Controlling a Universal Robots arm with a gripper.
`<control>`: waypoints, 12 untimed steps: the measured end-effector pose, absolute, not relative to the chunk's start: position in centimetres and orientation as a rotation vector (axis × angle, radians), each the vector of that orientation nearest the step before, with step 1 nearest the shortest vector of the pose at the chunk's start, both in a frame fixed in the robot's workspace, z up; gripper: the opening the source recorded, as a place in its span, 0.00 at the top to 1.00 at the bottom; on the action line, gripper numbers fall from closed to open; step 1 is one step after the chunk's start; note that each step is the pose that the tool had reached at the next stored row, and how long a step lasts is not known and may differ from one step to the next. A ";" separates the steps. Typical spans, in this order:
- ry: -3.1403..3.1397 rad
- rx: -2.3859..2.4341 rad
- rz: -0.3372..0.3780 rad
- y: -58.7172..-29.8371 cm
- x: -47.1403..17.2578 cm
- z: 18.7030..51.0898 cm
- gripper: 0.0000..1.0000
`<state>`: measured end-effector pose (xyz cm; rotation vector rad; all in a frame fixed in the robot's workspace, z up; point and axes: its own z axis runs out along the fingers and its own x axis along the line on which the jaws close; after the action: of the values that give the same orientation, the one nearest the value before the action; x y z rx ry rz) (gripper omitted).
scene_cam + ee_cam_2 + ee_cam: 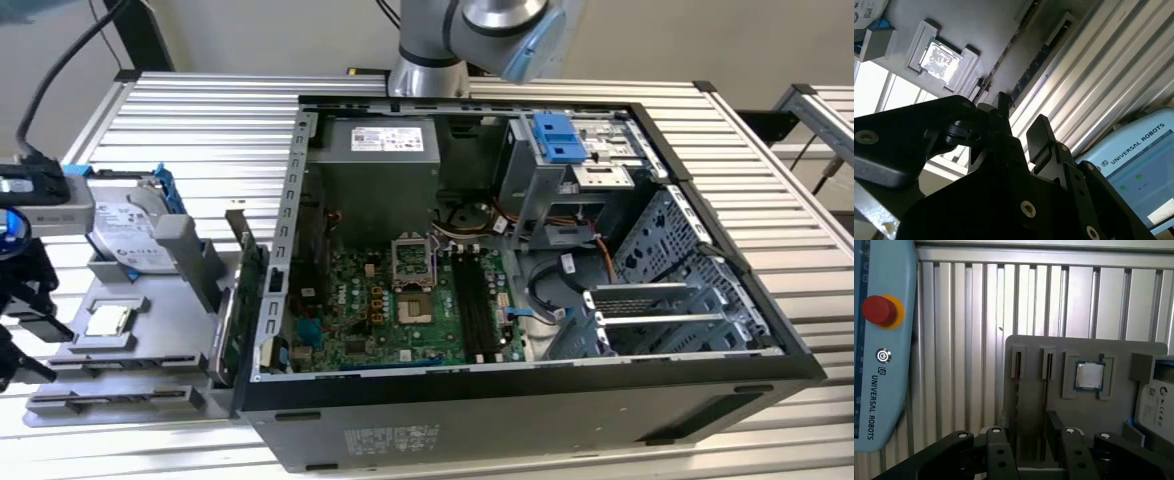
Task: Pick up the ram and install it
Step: 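Pick up the ram and move it above insertion slot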
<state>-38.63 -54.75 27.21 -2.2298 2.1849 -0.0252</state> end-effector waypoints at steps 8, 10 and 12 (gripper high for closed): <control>2.177 -2.238 -0.025 -55.8 -38.6 25.8 0.00; 2.172 -2.242 -0.025 -56.0 -38.6 25.4 0.00; 2.166 -2.248 -0.025 -56.2 -38.6 25.0 0.00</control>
<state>-38.63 -56.18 25.01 -2.2475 2.1665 -0.0247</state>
